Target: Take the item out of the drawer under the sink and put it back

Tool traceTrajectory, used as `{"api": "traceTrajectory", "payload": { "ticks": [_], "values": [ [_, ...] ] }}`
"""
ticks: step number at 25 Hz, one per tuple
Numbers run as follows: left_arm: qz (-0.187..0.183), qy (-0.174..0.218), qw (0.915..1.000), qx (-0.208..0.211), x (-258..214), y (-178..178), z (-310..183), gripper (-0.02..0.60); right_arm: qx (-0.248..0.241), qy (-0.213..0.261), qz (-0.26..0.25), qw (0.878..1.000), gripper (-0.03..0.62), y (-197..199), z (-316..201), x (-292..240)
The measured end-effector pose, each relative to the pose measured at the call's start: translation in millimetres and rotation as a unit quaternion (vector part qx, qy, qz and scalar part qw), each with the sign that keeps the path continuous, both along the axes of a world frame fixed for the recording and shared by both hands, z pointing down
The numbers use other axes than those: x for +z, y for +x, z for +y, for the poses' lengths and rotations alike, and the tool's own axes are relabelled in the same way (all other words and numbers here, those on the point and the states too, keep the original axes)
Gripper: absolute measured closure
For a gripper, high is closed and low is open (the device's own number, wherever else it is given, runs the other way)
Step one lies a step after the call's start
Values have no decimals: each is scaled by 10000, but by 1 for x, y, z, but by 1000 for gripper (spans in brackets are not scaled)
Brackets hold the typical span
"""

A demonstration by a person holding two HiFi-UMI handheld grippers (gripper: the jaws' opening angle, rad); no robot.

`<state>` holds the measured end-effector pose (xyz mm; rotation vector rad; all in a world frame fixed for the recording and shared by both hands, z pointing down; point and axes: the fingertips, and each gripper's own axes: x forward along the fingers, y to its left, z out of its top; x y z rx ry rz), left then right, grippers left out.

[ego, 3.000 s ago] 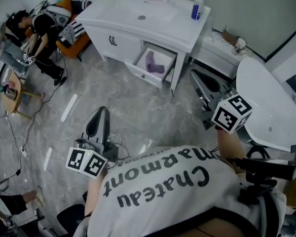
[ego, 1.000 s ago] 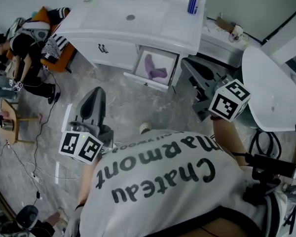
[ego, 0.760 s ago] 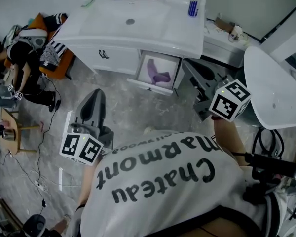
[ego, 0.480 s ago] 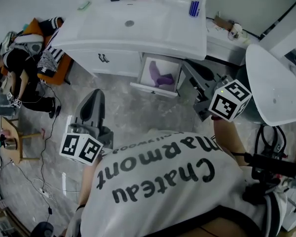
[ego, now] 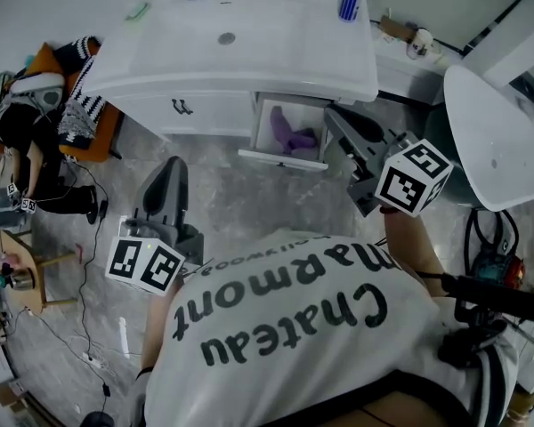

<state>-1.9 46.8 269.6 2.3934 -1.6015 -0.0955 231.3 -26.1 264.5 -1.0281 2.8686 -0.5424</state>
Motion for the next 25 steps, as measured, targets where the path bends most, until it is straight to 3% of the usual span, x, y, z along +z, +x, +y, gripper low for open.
{"api": "traceTrajectory", "payload": {
  "ticks": [15,25],
  "values": [
    [216,-235,9995,24,19,-19,-6,572,77,-139,242,9996,582,-15,-11,12],
    [352,-503,9981,44,40,-10,-21,572,-7,-393,402,9984,582,-18,-28,35]
  ]
}}
